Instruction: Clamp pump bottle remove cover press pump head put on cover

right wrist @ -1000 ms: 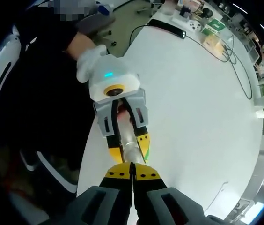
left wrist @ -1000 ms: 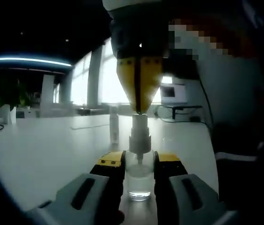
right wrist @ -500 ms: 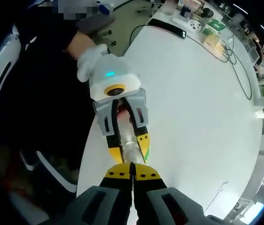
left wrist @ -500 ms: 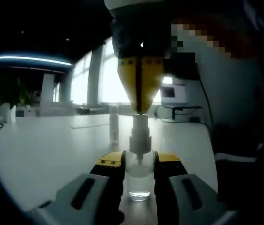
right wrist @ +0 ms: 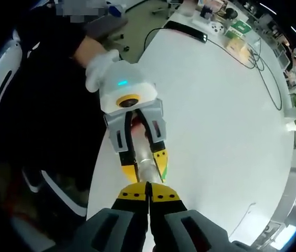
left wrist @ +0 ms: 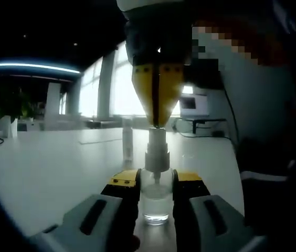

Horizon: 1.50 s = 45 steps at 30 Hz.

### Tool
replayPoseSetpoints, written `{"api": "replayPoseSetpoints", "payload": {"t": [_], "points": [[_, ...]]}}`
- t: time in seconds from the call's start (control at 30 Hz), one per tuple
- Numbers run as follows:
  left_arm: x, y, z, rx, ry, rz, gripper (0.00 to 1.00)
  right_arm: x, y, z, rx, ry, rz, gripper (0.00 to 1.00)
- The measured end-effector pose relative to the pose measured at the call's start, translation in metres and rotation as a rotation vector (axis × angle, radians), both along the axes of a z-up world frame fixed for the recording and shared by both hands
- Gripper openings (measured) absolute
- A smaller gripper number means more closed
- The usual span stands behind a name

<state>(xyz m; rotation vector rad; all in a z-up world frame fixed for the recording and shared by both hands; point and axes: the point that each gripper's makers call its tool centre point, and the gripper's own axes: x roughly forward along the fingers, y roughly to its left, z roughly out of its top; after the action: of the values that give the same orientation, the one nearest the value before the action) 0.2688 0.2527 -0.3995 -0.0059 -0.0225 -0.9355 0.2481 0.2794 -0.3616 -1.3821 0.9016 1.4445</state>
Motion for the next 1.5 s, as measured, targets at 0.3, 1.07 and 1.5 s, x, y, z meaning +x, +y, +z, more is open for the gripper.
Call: {"api": "replayPoseSetpoints", "payload": {"t": [0.3,1.07,1.5], "points": [[0.0010,0.0007,-0.0009,0.000,-0.002,0.000,0.15,-0.0003,0.0001,-0.0019,-0.018,-0.005,0.011,0.00],[-0.0001,-0.0006,0.0001,0.002,-0.007,0.000,0.15,-0.0009,-0.0005,-0.0004,0.001,0.010,0.013,0.00],[-0.0003,-0.0006,0.0001,0.003,-0.011,-0.002,0.15,-0.0014,0.0001,-0.0001,-0.005,0.008,0.018,0.00]]}}
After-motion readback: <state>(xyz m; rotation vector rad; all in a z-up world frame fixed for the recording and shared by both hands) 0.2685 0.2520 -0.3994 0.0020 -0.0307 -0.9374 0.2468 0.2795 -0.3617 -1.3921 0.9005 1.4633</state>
